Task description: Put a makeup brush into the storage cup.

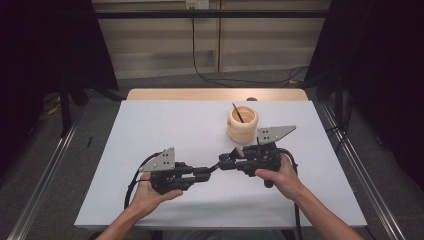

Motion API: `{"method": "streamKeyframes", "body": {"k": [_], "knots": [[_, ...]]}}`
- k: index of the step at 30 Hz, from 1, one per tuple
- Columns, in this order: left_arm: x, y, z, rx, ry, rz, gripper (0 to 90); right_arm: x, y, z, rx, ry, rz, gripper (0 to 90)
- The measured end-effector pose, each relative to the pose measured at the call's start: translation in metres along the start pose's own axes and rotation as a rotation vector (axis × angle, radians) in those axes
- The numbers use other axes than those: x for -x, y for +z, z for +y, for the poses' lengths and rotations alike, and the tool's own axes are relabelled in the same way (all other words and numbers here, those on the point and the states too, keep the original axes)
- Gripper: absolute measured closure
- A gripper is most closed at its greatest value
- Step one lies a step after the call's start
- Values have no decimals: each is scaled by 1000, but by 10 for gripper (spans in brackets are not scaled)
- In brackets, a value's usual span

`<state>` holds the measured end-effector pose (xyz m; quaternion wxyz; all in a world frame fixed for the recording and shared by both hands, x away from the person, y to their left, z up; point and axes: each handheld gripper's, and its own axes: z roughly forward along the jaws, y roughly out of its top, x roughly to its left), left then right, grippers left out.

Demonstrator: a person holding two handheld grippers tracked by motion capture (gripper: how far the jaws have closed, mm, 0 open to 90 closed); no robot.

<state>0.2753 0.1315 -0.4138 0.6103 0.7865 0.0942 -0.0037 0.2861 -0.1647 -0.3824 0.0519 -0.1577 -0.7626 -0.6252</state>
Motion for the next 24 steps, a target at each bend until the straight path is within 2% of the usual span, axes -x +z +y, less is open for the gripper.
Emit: {"method": "streamKeyframes", "body": {"k": [10, 15, 17, 19, 24], "knots": [[-2, 1, -4, 7, -17, 37, 735, -2, 1, 1, -13, 1, -6, 768], [-2, 1, -4, 15, -26, 66, 638, -2, -1, 2, -14, 3, -17, 768], [-2, 2, -4, 19, -36, 81, 557, -2, -2, 3, -11, -3, -21, 769], [-3, 2, -3, 21, -64, 97, 450, -3, -2, 4, -9, -4, -21, 768], [-2, 0, -1, 32, -59, 132, 292, -2, -2, 4, -13, -5, -29, 769]]}}
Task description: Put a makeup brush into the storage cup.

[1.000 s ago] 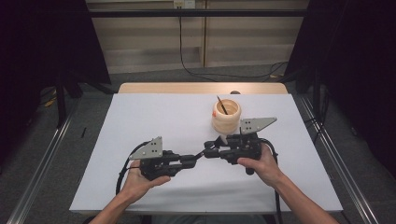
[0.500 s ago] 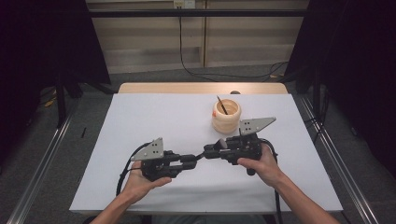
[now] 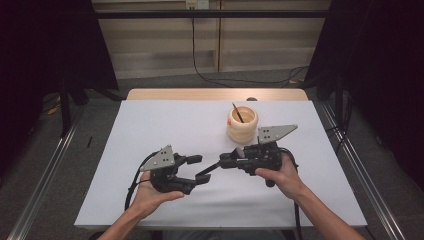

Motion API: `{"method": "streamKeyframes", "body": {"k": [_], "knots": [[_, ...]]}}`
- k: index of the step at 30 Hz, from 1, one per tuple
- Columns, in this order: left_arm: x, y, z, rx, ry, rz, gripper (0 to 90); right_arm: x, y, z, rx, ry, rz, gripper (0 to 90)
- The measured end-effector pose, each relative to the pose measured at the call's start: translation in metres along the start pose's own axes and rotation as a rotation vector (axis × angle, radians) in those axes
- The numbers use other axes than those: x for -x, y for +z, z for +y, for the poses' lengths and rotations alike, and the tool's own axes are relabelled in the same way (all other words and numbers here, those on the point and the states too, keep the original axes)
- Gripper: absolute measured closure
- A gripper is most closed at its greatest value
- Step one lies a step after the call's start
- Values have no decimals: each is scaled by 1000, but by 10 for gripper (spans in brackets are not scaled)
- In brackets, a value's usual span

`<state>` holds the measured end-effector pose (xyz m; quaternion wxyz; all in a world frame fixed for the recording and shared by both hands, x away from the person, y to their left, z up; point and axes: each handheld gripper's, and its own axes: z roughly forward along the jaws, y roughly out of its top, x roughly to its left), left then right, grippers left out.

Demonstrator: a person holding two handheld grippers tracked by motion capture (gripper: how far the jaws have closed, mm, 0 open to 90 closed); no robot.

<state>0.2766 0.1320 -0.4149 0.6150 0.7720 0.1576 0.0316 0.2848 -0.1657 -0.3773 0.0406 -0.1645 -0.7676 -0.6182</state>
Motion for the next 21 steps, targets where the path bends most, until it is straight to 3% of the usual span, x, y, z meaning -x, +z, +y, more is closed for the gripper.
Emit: {"method": "streamKeyframes", "body": {"k": [5, 8, 12, 16, 21], "knots": [[1, 3, 0, -6, -3, 30, 112, 1, 0, 0, -8, 0, -4, 769], [1, 2, 1, -5, -31, 42, 40, 1, 1, -1, -21, -8, -20, 769], [1, -3, 4, 12, -20, 66, 18, 0, -1, 0, -22, -14, -30, 769], [-1, -5, 4, -2, -13, 117, 19, 0, -3, -1, -34, -21, -46, 769], [-3, -11, 6, 21, -19, 166, 10, 0, -7, -1, -29, -22, -59, 769]]}}
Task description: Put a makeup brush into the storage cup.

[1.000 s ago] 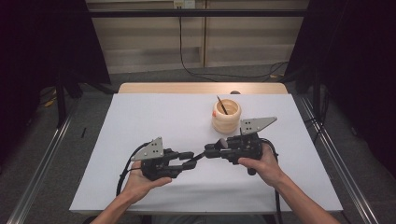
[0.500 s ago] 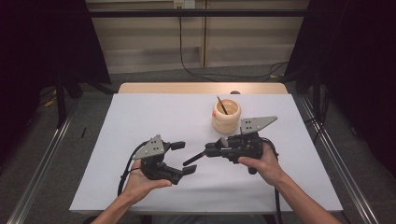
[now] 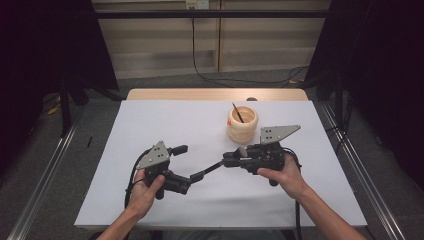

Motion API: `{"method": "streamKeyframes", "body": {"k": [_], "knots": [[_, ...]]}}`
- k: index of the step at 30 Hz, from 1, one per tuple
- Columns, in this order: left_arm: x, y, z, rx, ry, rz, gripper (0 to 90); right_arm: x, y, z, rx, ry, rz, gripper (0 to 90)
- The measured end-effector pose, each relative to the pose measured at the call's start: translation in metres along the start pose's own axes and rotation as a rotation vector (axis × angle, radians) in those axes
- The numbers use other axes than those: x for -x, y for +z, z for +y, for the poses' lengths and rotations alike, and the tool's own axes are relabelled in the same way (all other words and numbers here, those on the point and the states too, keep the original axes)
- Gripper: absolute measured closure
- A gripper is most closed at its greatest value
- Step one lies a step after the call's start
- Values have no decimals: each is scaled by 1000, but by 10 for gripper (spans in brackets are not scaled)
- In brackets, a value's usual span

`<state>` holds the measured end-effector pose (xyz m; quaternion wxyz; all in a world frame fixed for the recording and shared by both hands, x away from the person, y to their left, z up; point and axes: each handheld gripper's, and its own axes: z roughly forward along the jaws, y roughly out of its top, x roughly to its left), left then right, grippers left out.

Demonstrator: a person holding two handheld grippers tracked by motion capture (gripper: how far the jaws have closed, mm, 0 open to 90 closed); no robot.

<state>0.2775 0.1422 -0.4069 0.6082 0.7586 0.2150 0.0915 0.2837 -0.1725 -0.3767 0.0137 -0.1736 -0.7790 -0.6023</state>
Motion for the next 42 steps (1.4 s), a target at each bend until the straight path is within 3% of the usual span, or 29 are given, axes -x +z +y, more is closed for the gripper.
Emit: {"method": "streamKeyframes", "body": {"k": [5, 9, 12, 16, 18, 26, 30, 33, 37, 39, 42], "knots": [[-4, -6, -1, -4, 4, 43, 10, 1, -4, 0, 2, 2, -11, 769], [-5, -12, -2, 9, -24, 60, 8, 2, -7, 0, 0, 3, -20, 769], [-5, -16, -3, 7, 1, 107, 14, 3, -10, 0, 3, 5, -25, 769], [-5, -22, -7, 16, 21, 119, 10, 4, -14, -1, 5, 10, -37, 768], [-7, -26, -9, 24, -2, 114, 6, 4, -16, -1, 8, 11, -41, 769], [-10, -42, -20, 22, -13, 166, 7, 6, -30, -3, 19, 17, -75, 769], [-4, -47, -24, 22, 26, 164, 5, 7, -36, -4, 27, 21, -86, 769], [-2, -52, -25, 32, 28, 177, 6, 8, -39, -4, 34, 18, -90, 769], [-8, -55, -31, 68, 15, 187, 0, 9, -44, -4, 36, 17, -104, 769], [-12, -54, -34, 45, 18, 208, 10, 10, -45, -5, 30, 17, -115, 769], [-14, -58, -37, 58, 0, 221, 2, 12, -48, -4, 28, 17, -130, 769]]}}
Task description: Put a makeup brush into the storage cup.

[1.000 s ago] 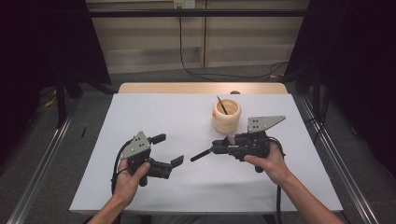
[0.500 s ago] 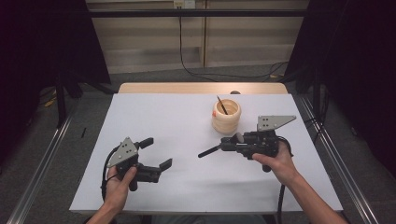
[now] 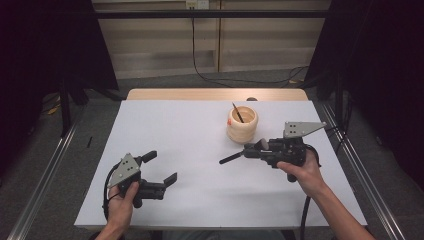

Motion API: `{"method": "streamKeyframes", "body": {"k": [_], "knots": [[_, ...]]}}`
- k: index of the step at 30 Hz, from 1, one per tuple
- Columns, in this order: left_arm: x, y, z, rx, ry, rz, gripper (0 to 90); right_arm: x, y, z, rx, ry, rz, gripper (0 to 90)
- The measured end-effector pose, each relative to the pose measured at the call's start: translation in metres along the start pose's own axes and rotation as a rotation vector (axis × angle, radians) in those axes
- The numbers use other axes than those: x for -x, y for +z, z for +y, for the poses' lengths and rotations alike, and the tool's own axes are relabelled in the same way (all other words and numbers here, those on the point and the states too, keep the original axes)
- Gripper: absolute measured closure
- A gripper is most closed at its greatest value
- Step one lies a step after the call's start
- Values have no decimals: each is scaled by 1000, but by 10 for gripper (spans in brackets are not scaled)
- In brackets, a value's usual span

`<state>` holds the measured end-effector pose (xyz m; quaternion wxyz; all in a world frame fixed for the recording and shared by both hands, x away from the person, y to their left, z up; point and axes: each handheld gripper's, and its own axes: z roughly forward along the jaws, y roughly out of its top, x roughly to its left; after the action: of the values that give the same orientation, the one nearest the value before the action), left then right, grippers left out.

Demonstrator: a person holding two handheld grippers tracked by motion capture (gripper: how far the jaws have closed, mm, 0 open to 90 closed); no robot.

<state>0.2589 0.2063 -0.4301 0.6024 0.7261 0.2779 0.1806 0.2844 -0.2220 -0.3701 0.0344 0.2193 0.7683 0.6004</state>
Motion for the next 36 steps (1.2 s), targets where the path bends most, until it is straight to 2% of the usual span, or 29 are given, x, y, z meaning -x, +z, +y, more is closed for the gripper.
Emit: {"method": "streamKeyframes", "body": {"k": [2, 6, 10, 13, 18, 21, 24, 31, 36], "knots": [[-2, -3, -2, -6, 8, 31, 5, 1, -3, 1, 3, 0, -12, 769], [-5, -5, -6, -14, -14, 27, 3, 7, -11, 1, 10, 14, -70, 769], [-1, -6, -6, -14, -4, 35, 5, 12, -16, 4, 11, 18, -100, 769], [0, -7, -6, -6, -10, 33, 3, 15, -16, 9, 19, 19, -110, 769], [-2, -7, -6, -6, -9, 35, 5, 29, -11, 21, 5, 12, -144, 769], [-1, -9, -4, -2, 5, 42, 9, 37, -13, 28, 34, 35, -155, 769], [-1, -12, -3, 4, 15, 38, 6, 42, -14, 36, 29, 30, -174, 769], [-1, -13, -3, 13, 8, 43, 6, 55, -15, 47, 0, 28, -224, 769], [-2, -13, -3, 6, 22, 46, 6, 64, -17, 51, 7, 36, -246, 769]]}}
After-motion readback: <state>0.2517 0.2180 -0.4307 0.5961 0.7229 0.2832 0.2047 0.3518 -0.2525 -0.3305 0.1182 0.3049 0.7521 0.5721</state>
